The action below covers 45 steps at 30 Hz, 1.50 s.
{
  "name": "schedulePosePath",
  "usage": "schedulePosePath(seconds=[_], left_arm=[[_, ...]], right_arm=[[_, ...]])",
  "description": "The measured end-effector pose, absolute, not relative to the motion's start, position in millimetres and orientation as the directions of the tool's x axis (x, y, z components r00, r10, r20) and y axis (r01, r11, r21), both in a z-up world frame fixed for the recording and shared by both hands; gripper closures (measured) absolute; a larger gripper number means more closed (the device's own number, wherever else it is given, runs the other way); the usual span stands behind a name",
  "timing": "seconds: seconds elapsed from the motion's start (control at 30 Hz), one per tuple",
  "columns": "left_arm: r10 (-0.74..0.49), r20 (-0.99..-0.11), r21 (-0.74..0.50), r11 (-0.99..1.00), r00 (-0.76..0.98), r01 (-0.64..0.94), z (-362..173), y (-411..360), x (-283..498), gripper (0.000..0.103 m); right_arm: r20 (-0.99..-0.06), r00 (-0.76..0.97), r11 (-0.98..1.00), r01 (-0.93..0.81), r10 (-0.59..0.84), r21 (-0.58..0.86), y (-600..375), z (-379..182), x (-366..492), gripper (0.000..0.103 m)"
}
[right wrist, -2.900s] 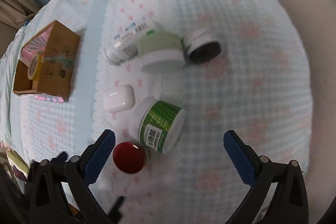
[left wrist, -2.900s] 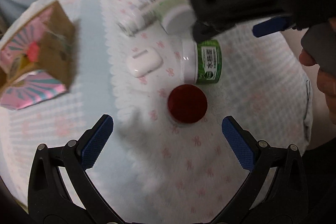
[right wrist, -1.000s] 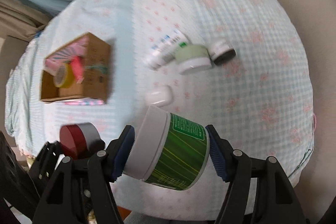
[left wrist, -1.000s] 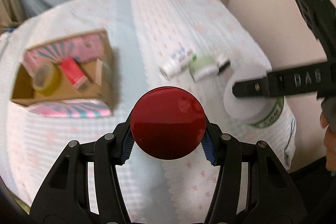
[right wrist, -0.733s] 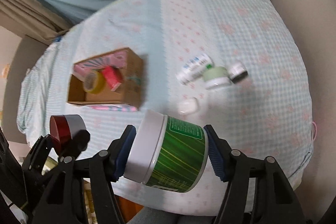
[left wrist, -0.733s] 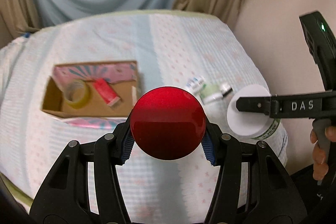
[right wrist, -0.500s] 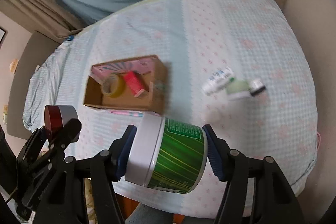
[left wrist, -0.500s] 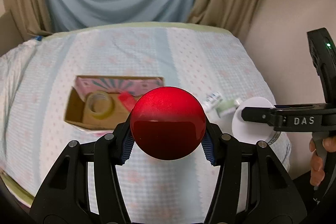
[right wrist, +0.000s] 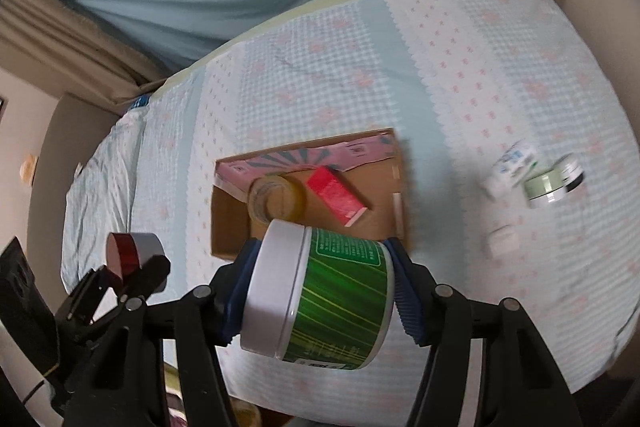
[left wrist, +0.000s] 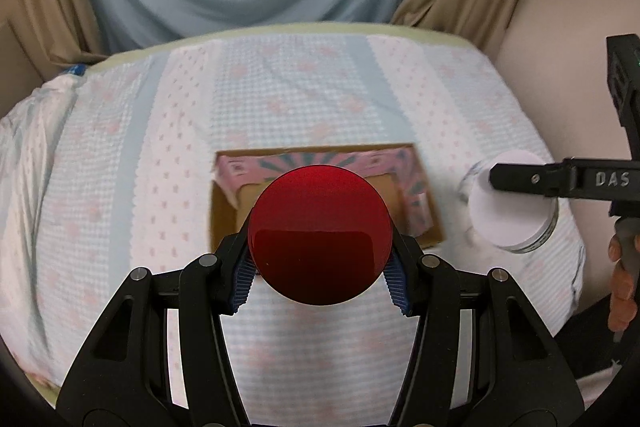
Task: Organize rigid objects
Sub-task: 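Carry both jars into the cardboard box and release them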
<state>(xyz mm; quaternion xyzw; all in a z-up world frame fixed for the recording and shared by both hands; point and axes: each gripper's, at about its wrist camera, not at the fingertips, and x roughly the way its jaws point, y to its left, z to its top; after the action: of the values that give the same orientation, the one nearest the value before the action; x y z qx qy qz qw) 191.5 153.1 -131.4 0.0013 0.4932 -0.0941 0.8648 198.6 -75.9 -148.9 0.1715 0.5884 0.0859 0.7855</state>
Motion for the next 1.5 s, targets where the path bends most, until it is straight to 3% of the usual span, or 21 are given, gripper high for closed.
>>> schedulePosePath(seconds=[0.23, 0.67, 1.0, 1.03, 1.1, 1.13, 1.17, 1.2, 1.27, 1.5], left_arm=[[-0.176, -0.897, -0.116, 0.979, 0.406, 0.168, -189.3, 196.6, 235.5, 0.052], [-0.166, -0.963, -0.138, 0.98, 0.212, 0.142, -315.4, 206.5, 281.8, 0.052], [-0.161, -0.978, -0.142, 0.98, 0.135, 0.139, -344.7, 200.0, 295.2, 0.052], [-0.165, -0.978, -0.148, 0.98, 0.126, 0.134, -344.9, 199.8, 296.4, 0.05], [-0.192, -0.972, -0.175, 0.977, 0.137, 0.125, -339.7, 201.6, 298.1, 0.017], [-0.182, -0.971, -0.164, 0.979, 0.156, 0.119, -335.3, 203.5, 298.4, 0.012], [-0.192, -0.967, -0.174, 0.978, 0.165, 0.119, -331.6, 206.0, 299.6, 0.004], [-0.233, -0.957, -0.215, 0.97, 0.171, 0.118, -326.6, 209.3, 299.8, 0.0], [-0.228, -0.956, -0.211, 0.972, 0.186, 0.106, -319.9, 212.6, 298.4, 0.0], [-0.203, -0.954, -0.181, 0.977, 0.219, 0.115, -304.0, 212.8, 288.9, 0.0]], right_arm=[[-0.92, 0.232, 0.933, 0.099, 0.317, 0.346, -30.0, -193.2, 230.0, 0.046], [-0.952, 0.129, 0.961, -0.04, 0.277, 0.274, 12.9, -296.7, 271.3, 0.046], [-0.954, 0.11, 0.945, -0.205, 0.281, 0.254, 30.4, -331.3, 273.6, 0.046], [-0.954, 0.104, 0.941, -0.224, 0.28, 0.252, 31.7, -332.3, 273.5, 0.046], [-0.957, 0.113, 0.936, -0.268, 0.266, 0.228, 34.3, -333.2, 271.2, 0.045], [-0.957, 0.122, 0.934, -0.279, 0.263, 0.222, 34.0, -332.7, 269.5, 0.044], [-0.955, 0.13, 0.934, -0.277, 0.268, 0.225, 30.7, -331.9, 267.7, 0.038], [-0.95, 0.131, 0.932, -0.267, 0.285, 0.243, 26.6, -332.0, 267.1, 0.025], [-0.938, 0.123, 0.926, -0.244, 0.324, 0.288, 15.1, -331.3, 262.9, 0.0], [-0.93, 0.184, 0.933, -0.233, 0.319, 0.274, 5.9, -314.5, 247.5, 0.0]])
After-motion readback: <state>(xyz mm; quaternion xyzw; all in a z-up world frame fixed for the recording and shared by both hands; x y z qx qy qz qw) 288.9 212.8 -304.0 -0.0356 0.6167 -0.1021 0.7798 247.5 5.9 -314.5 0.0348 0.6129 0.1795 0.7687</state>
